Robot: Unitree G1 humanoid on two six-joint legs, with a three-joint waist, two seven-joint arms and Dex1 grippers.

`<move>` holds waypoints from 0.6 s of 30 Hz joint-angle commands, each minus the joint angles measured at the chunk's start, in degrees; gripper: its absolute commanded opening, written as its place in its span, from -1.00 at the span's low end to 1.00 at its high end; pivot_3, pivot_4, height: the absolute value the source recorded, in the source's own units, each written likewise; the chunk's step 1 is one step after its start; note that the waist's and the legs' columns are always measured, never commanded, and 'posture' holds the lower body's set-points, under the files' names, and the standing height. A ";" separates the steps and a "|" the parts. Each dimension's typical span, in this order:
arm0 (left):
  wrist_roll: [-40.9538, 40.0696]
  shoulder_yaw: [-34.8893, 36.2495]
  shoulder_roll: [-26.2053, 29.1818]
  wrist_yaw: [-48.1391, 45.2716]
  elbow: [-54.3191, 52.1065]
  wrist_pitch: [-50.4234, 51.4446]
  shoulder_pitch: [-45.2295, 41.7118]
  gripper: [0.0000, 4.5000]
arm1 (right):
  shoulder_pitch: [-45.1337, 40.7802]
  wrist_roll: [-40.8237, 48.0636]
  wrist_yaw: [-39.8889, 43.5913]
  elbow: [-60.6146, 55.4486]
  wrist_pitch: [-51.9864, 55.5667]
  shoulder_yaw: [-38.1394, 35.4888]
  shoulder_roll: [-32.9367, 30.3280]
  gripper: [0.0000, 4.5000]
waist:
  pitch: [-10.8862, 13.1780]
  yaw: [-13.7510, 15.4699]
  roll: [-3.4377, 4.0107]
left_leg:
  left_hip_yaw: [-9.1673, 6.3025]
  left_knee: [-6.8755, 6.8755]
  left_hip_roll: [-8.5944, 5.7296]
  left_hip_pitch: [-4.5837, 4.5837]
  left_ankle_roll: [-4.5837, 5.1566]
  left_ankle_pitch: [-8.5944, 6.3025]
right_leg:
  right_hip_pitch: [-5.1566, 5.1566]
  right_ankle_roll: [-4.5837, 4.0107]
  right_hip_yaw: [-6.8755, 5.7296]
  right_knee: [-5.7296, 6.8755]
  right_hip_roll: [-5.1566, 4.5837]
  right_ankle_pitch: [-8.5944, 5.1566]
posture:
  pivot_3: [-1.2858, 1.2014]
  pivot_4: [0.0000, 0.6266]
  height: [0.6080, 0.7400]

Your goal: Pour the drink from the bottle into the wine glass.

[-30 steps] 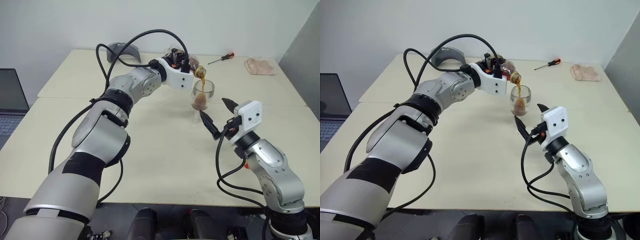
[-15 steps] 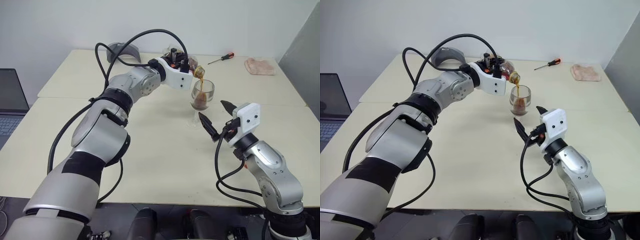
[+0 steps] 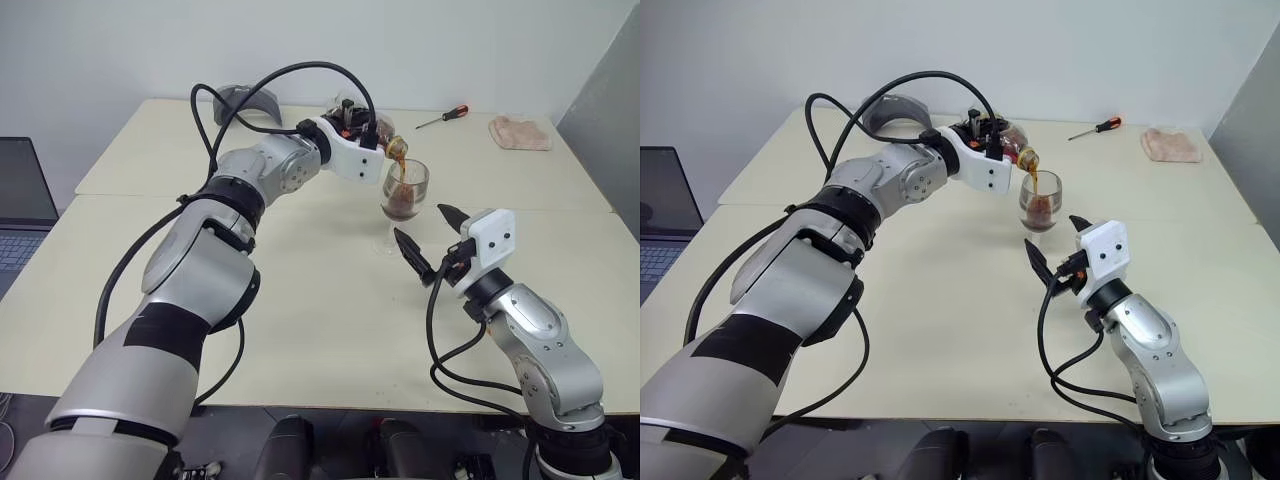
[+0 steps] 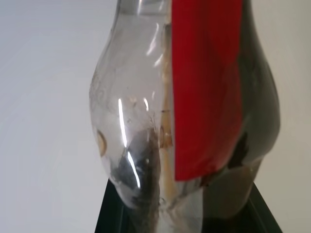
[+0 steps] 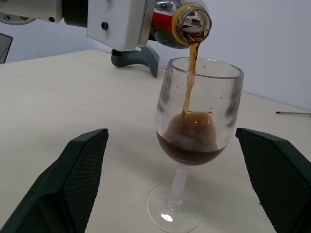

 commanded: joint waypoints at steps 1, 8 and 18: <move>0.11 -0.06 0.71 1.68 -0.79 -0.05 -3.25 -0.65 | -0.70 0.15 -0.14 -2.46 -0.53 -0.68 0.19 1.00 | 0.00 0.00 0.00 | 0.00 0.00 0.00 0.00 0.00 0.00 | 0.00 0.00 0.00 0.00 0.00 0.00 | 0.03 -0.52 1.00; 0.45 -0.14 0.72 2.22 -0.64 0.15 -3.39 -0.65 | -0.76 0.29 -0.06 -2.52 -0.42 -0.72 0.20 1.00 | 0.00 0.00 0.00 | 0.00 0.00 0.00 0.00 0.00 0.00 | 0.00 0.00 0.00 0.00 0.00 0.00 | 0.03 -0.52 1.00; 0.35 -0.05 0.70 2.21 -0.45 0.45 -3.07 -0.65 | -0.83 0.44 0.11 -2.49 -0.30 -0.61 0.33 1.00 | 0.00 0.00 0.00 | 0.00 0.00 0.00 0.00 -0.01 0.01 | 0.00 0.00 0.00 0.00 0.00 0.00 | 0.03 -0.52 1.00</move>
